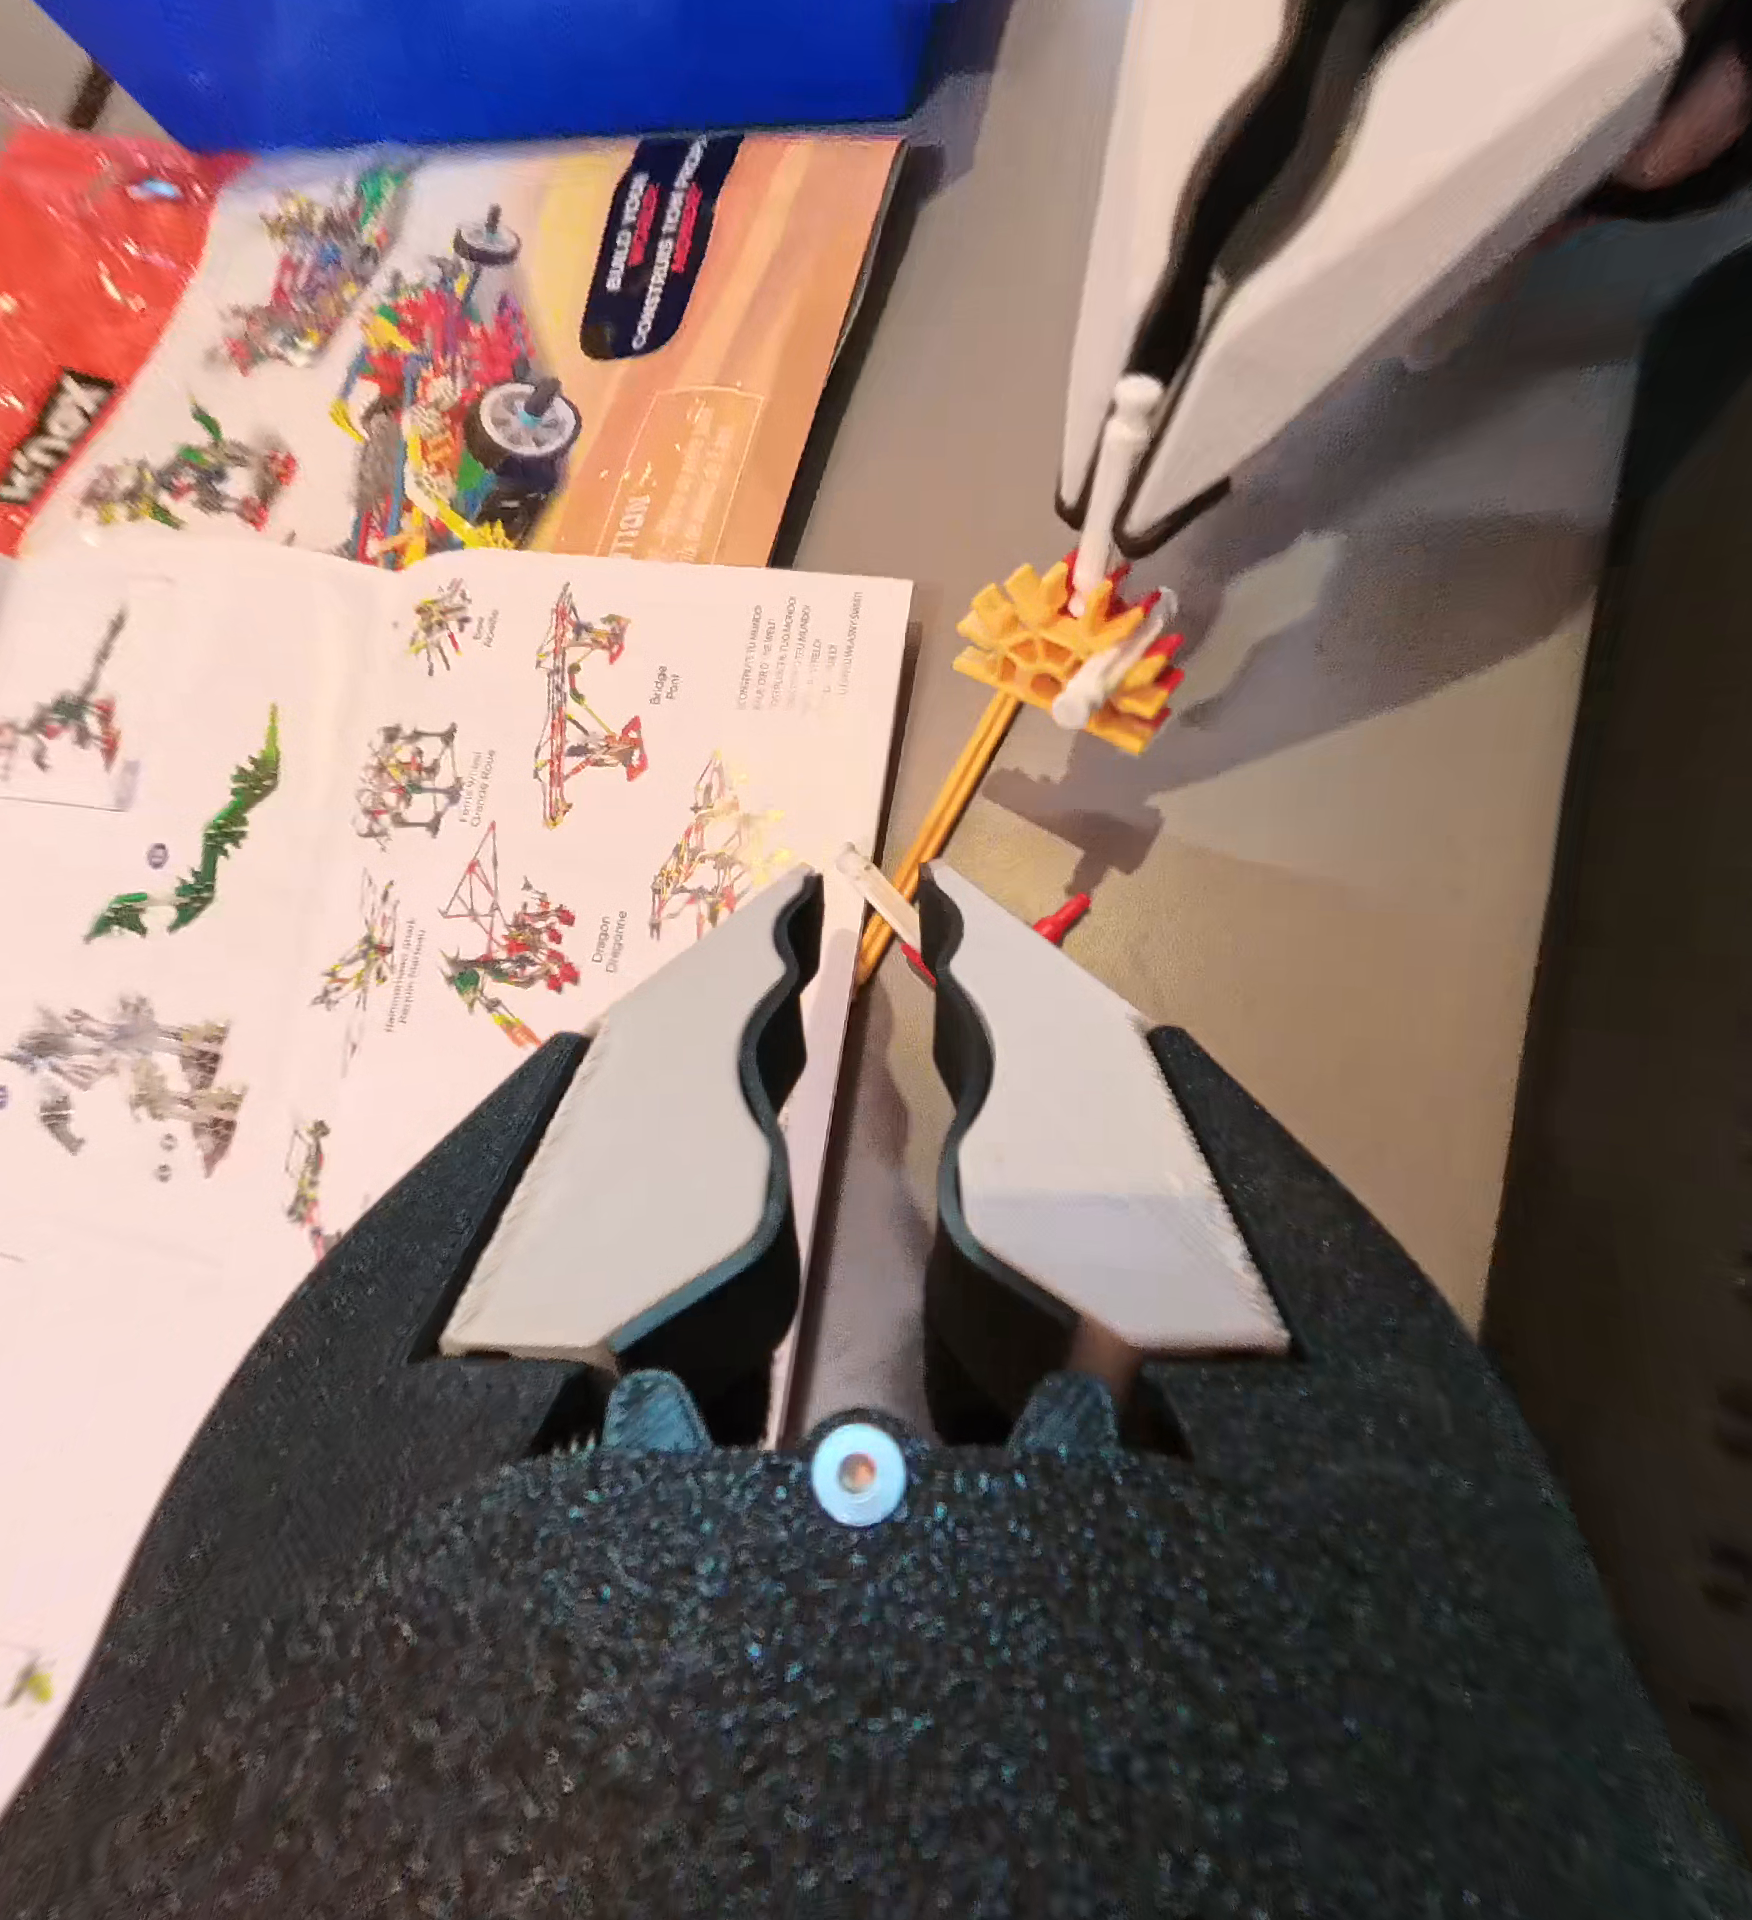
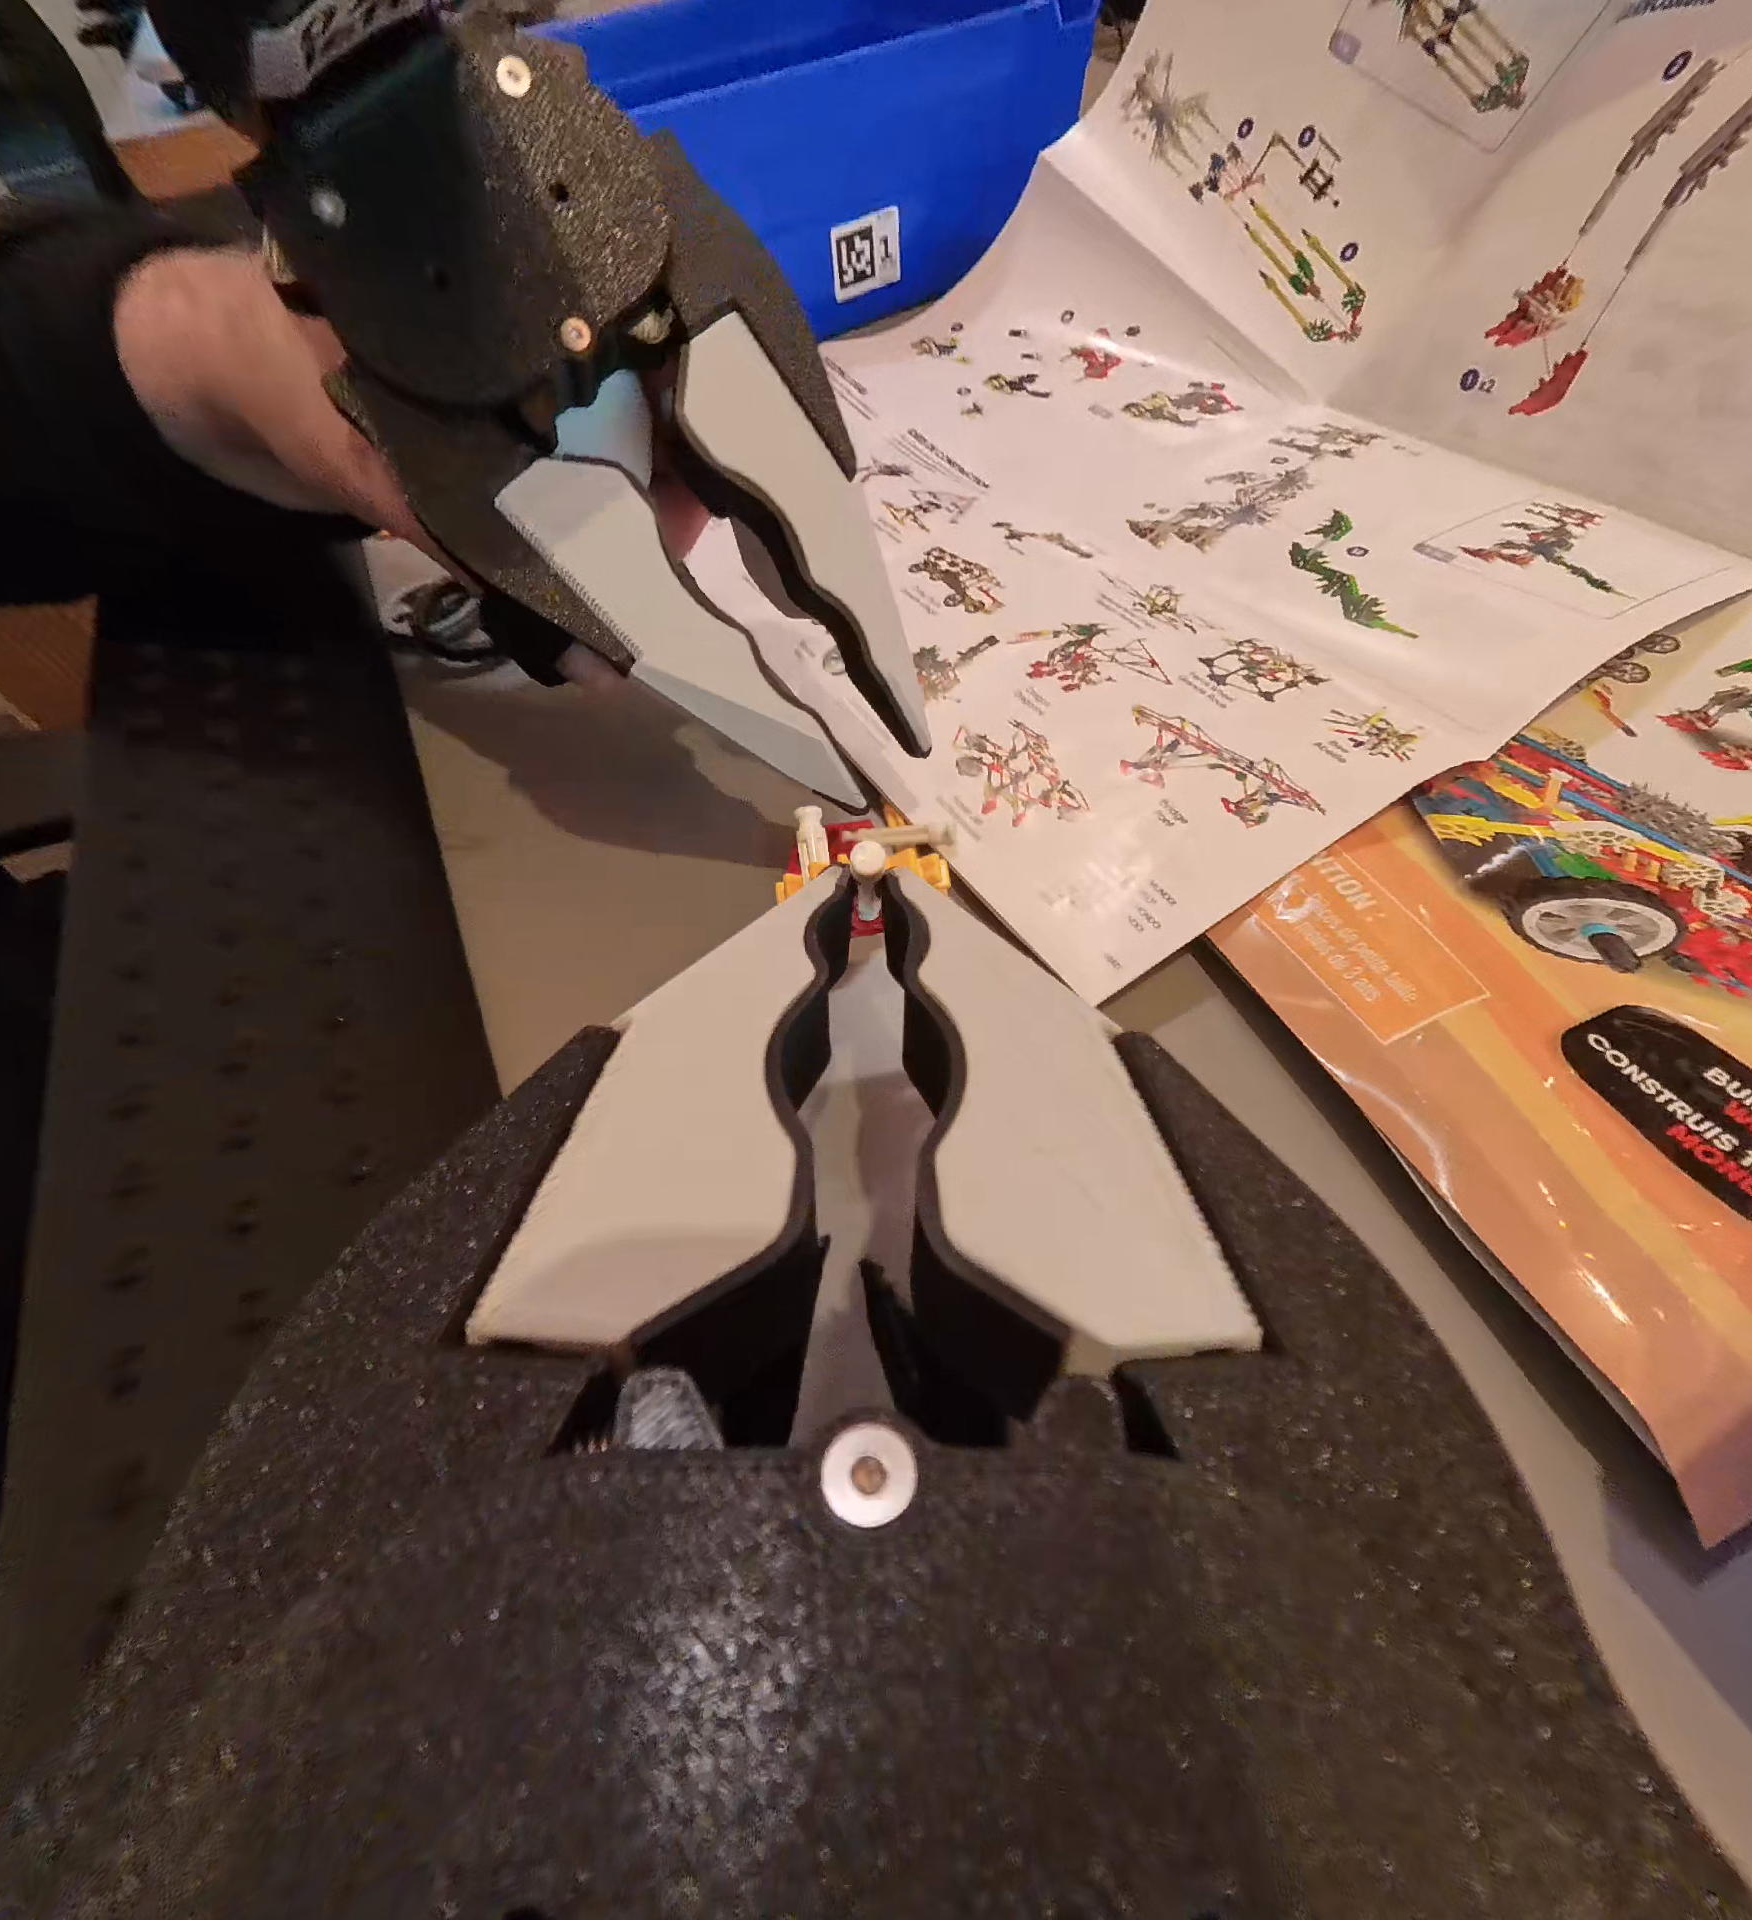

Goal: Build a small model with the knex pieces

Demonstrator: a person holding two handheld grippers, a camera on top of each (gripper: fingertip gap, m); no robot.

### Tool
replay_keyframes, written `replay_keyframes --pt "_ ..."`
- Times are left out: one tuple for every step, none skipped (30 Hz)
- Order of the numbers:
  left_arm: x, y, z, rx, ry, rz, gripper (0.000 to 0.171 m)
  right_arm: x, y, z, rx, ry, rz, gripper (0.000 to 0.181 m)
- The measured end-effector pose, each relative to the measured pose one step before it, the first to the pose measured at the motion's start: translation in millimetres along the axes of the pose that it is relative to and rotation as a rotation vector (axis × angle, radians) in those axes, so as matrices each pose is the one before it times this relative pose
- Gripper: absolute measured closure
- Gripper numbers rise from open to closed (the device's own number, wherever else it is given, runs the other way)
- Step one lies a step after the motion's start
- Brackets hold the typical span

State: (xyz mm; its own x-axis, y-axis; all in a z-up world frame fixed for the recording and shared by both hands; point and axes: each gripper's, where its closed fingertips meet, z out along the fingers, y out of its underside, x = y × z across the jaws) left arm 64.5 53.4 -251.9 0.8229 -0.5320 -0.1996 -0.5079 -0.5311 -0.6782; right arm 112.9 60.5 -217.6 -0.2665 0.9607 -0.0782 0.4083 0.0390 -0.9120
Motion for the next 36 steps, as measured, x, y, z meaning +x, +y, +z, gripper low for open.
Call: replay_keyframes --pt "-0.07 0.00 2.74 -0.00834 0.0144 -0.0208 0.159 0.03 1.36 0.90 -0.0011 -0.0010 -0.0006 0.176" --pt "0.61 1.27 3.18 -0.01873 0.0165 -0.0225 0.158 -0.98 0.74 0.63 0.0025 -0.0072 0.0023 0.176" --pt "-1.42 -0.20 2.59 -0.00553 -0.0011 -0.0135 0.158 -0.46 1.11 0.54 -0.0004 -0.0038 0.0008 0.176" --pt "-1.29 -0.55 1.93 0.00014 -0.0034 -0.0044 0.159 0.26 1.41 0.58 -0.0049 0.0025 -0.0041 0.176" --pt "0.43 3.22 2.65 -0.02127 0.0076 -0.0056 0.160 0.26 1.26 0.40 -0.0056 0.0033 -0.0073 0.176" --pt "0.07 2.59 2.56 -0.01588 0.0033 -0.0075 0.159 -0.13 0.85 0.23 -0.0033 0.0000 -0.0055 0.176" --pt "-1.23 -0.40 1.75 0.00381 -0.0064 -0.0088 0.160 -0.38 0.55 0.32 -0.0013 -0.0035 -0.0017 0.176" --pt "0.47 1.30 1.93 -0.00948 0.0039 -0.0049 0.160 -0.43 0.29 0.40 -0.0004 -0.0039 -0.0001 0.176" --pt "0.56 1.33 1.96 -0.01047 0.0023 -0.0006 0.159 -0.40 0.60 0.40 -0.0021 -0.0027 -0.0020 0.176" --pt "-0.78 -0.11 1.51 -0.00123 -0.0083 0.0009 0.160 -0.06 0.91 0.28 -0.0044 -0.0006 -0.0040 0.176" --pt "-0.48 0.51 1.43 -0.00525 -0.0055 0.0021 0.162 -0.04 0.94 0.26 -0.0046 -0.0002 -0.0036 0.176" --pt "-0.06 -0.52 0.70 0.00096 -0.0025 0.0022 0.165 0.02 1.01 0.24 -0.0043 -0.0006 -0.0012 0.176" --pt "-0.11 -0.47 0.23 0.00068 -0.0032 0.0049 0.167 0.08 0.91 0.15 -0.0042 -0.0012 -0.0003 0.176" --pt "0.17 0.02 0.30 0.00011 -0.0027 0.0081 0.167 0.02 0.70 -0.14 -0.0030 -0.0018 -0.0010 0.176" --pt "-0.37 -0.44 0.07 0.00366 -0.0052 0.0046 0.168 -0.01 0.06 -0.26 -0.0006 -0.0022 -0.0005 0.176" --pt "-0.38 -0.03 -0.18 0.00336 -0.0061 0.0067 0.168 -0.07 0.29 -0.25 -0.0019 -0.0029 0.0008 0.176" --pt "0.06 -0.69 -0.78 0.01065 -0.0033 0.0063 0.168 -0.52 0.76 -0.05 -0.0061 -0.0049 -0.0005 0.176" --pt "-0.02 -2.36 -1.87 0.02256 -0.0042 0.0063 0.169 -0.73 0.68 0.03 -0.0084 -0.0042 -0.0049 0.176" --pt "-0.78 -2.15 -2.98 0.02215 -0.0076 0.0044 0.169 -0.37 0.26 -0.03 -0.0092 0.0006 -0.0103 0.176" --pt "-0.89 -3.14 -3.77 0.02779 -0.0062 0.0000 0.169 -0.91 -0.03 0.20 -0.0120 -0.0028 -0.0122 0.176" --pt "1.63 -7.48 -4.95 0.05784 0.0102 0.0051 0.169 -1.89 -0.06 0.56 -0.0139 -0.0104 -0.0116 0.176" --pt "5.55 -12.32 -6.58 0.09268 0.0297 0.0176 0.169 -1.90 0.06 1.10 -0.0154 -0.0129 -0.0097 0.176" --pt "4.93 -8.99 -5.54 0.06770 0.0282 0.0023 0.169 -1.41 0.29 1.32 -0.0173 -0.0112 -0.0092 0.176" --pt "5.99 -8.98 -4.86 0.06560 0.0376 -0.0092 0.169 -2.17 1.17 1.69 -0.0224 -0.0180 -0.0076 0.176" --pt "8.27 -9.96 -4.42 0.07687 0.0544 -0.0184 0.169 -2.65 1.75 2.04 -0.0257 -0.0222 -0.0081 0.176" --pt "2.37 -5.40 -2.49 0.05040 0.0207 -0.0366 0.169 -1.95 1.91 1.88 -0.0261 -0.0166 -0.0097 0.176" --pt "-1.75 0.13 -1.06 0.01865 0.0029 -0.0338 0.169 -1.98 1.73 1.52 -0.0241 -0.0164 -0.0095 0.176" --pt "2.08 0.87 -0.77 0.01815 0.0283 -0.0158 0.169 -2.06 0.52 1.27 -0.0161 -0.0160 -0.0084 0.176" --pt "1.36 1.88 -0.18 0.00913 0.0202 -0.0147 0.169 -1.08 -1.21 0.79 -0.0056 -0.0087 -0.0060 0.176" --pt "-1.68 3.18 0.51 -0.00464 -0.0070 -0.0063 0.169 -0.99 -1.64 0.55 -0.0016 -0.0076 -0.0039 0.176" --pt "0.79 3.69 1.32 -0.01234 0.0042 0.0078 0.169 -0.55 -2.16 0.41 0.0027 -0.0039 -0.0043 0.176" --pt "1.47 2.38 1.71 -0.00692 0.0055 0.0082 0.169 0.61 -2.91 0.01 0.0098 0.0015 0.0011 0.176" --pt "0.89 1.61 1.91 -0.00587 0.0019 0.0020 0.169 0.48 -2.32 0.05 0.0105 -0.0027 0.0096 0.176" --pt "1.57 0.85 1.75 -0.00325 0.0055 0.0054 0.169 -0.07 -1.59 -0.16 0.0106 -0.0073 0.0101 0.176" --pt "-0.09 0.03 1.02 0.00090 -0.0064 0.0086 0.169 -0.28 -1.20 -0.45 0.0124 -0.0083 0.0091 0.176" --pt "0.06 -0.71 0.67 0.00394 -0.0039 0.0048 0.169 -0.08 -0.44 -0.45 0.0102 -0.0070 0.0097 0.176"
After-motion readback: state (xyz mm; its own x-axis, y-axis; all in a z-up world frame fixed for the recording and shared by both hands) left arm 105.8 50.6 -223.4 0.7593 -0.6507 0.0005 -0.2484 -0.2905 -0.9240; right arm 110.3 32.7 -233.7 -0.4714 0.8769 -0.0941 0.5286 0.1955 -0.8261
